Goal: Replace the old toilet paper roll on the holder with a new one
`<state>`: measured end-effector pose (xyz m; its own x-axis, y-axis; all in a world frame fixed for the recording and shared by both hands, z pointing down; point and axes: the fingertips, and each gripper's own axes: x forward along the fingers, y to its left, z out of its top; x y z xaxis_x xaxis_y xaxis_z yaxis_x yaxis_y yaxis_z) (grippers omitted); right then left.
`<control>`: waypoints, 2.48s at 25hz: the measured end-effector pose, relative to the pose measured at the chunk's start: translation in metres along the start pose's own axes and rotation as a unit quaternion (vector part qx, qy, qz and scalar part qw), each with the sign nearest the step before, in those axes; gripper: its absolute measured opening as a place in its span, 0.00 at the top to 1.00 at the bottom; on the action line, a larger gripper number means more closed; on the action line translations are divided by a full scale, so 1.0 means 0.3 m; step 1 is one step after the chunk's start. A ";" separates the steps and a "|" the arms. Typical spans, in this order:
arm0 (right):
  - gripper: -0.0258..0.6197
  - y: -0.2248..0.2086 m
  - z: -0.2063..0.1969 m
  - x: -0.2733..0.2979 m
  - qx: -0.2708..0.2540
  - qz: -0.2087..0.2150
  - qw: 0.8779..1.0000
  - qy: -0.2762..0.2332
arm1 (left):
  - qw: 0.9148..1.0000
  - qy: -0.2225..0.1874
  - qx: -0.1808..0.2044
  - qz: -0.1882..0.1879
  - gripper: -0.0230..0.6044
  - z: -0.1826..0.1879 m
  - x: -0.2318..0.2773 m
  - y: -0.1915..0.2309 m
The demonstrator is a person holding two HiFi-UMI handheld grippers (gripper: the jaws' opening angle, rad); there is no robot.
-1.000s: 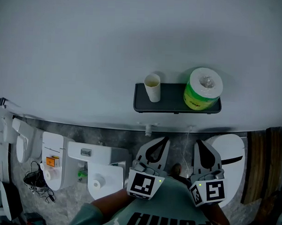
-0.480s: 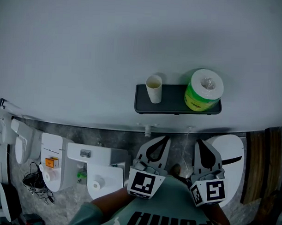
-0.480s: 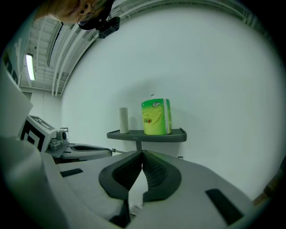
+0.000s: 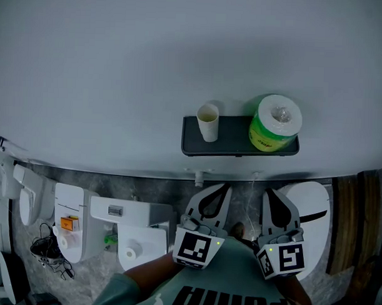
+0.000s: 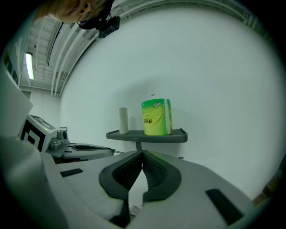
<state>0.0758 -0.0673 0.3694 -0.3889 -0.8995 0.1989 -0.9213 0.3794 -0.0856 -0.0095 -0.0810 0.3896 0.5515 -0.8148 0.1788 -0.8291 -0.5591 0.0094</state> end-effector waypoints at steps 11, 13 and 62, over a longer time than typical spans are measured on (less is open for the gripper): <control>0.94 -0.001 0.006 0.005 -0.001 -0.004 1.000 0.000 | 1.000 -0.004 0.001 -0.005 0.96 0.010 0.008 0.001; 0.94 -0.003 0.004 0.004 -0.001 -0.005 1.000 0.001 | 1.000 -0.001 0.000 -0.007 0.96 0.007 0.008 -0.003; 0.94 -0.027 0.068 0.037 -0.011 -0.020 1.000 -0.014 | 0.999 -0.029 0.021 0.002 0.96 0.085 0.034 0.035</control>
<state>0.0791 -0.0849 0.3524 -0.3514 -0.9199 0.1743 -0.9362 0.3469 -0.0565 -0.0102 -0.0990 0.3663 0.5543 -0.8235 0.1205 -0.8270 -0.5613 -0.0317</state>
